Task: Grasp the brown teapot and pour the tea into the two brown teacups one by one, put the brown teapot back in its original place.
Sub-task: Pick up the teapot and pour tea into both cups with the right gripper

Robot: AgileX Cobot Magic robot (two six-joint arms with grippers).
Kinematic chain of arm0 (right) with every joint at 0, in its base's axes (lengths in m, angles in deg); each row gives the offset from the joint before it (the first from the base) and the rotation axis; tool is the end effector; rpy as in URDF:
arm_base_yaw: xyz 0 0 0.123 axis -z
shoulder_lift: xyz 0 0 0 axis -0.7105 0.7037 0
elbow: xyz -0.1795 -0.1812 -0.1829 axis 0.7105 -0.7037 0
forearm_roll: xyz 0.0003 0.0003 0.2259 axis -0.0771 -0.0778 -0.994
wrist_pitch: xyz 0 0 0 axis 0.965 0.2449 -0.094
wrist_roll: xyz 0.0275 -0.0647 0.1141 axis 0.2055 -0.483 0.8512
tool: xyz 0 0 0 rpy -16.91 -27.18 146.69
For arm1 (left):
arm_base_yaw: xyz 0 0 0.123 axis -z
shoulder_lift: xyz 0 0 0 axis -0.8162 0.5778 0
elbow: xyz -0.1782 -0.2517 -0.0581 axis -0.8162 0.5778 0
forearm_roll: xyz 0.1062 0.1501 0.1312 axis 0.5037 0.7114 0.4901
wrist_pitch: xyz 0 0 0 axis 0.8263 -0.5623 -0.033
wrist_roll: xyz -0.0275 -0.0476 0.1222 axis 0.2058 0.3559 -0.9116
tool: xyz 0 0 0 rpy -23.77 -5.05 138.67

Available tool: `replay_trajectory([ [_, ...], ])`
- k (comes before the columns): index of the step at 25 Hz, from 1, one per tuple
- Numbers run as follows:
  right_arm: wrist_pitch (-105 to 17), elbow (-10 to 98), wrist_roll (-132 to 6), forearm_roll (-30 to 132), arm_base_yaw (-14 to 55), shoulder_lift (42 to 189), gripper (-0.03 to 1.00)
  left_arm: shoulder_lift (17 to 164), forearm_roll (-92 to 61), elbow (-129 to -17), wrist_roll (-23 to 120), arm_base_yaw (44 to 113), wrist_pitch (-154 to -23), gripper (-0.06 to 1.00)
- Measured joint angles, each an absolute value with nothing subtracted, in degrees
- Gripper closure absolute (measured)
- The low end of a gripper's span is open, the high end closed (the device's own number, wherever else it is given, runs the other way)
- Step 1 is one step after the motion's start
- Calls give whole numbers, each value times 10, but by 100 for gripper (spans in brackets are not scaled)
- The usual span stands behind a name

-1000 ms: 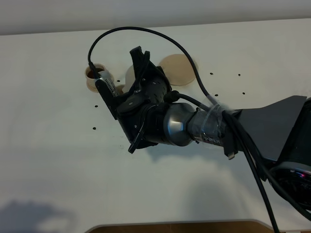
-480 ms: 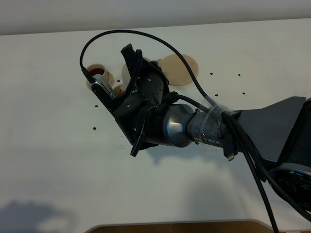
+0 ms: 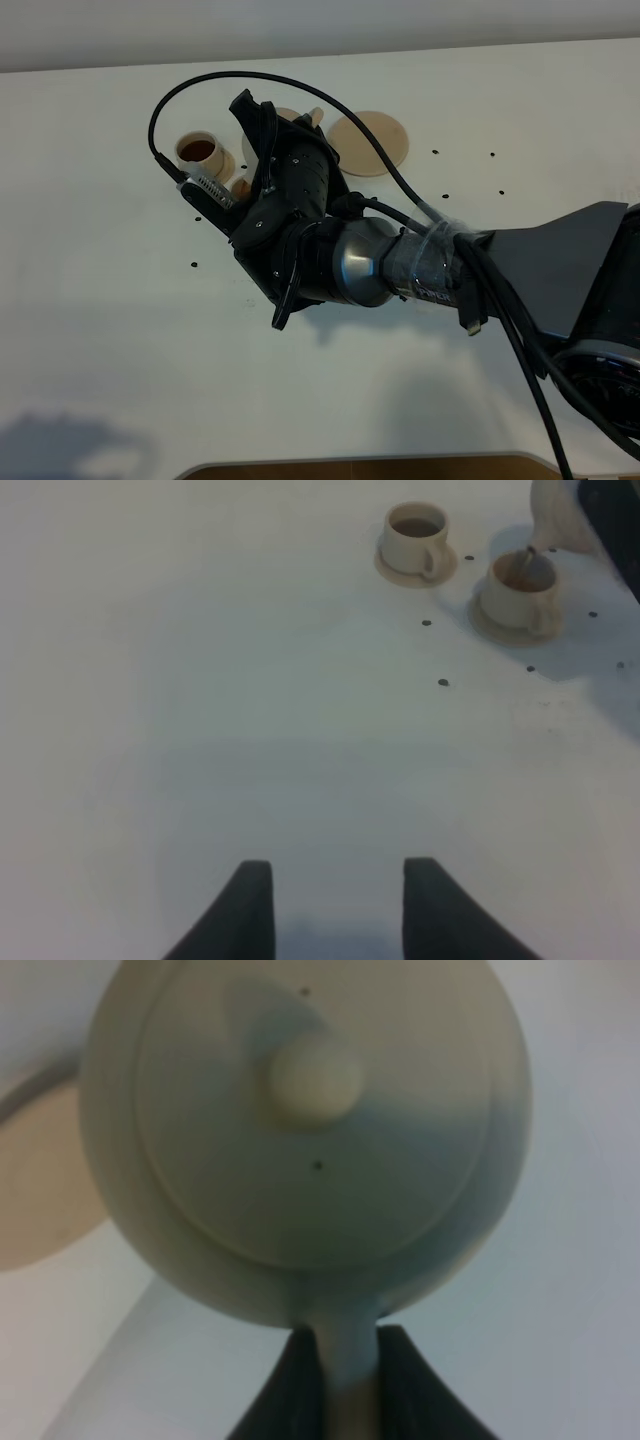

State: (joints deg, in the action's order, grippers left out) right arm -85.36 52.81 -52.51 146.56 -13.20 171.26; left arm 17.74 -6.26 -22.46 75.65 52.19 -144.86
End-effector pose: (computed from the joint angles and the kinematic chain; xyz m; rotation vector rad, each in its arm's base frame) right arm 0.3445 0.3630 0.1825 -2.0738 0.9464 -1.3630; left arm -0.0183 -0.0091 0.2490 0.0752 2.0203 0.0155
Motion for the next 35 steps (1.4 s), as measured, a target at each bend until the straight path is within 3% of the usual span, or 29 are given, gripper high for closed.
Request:
replay_trajectory([
  [35, -869, 528, -577, 1524, -132, 1713, 88, 177, -63, -225, 757, 522, -1449, 61],
])
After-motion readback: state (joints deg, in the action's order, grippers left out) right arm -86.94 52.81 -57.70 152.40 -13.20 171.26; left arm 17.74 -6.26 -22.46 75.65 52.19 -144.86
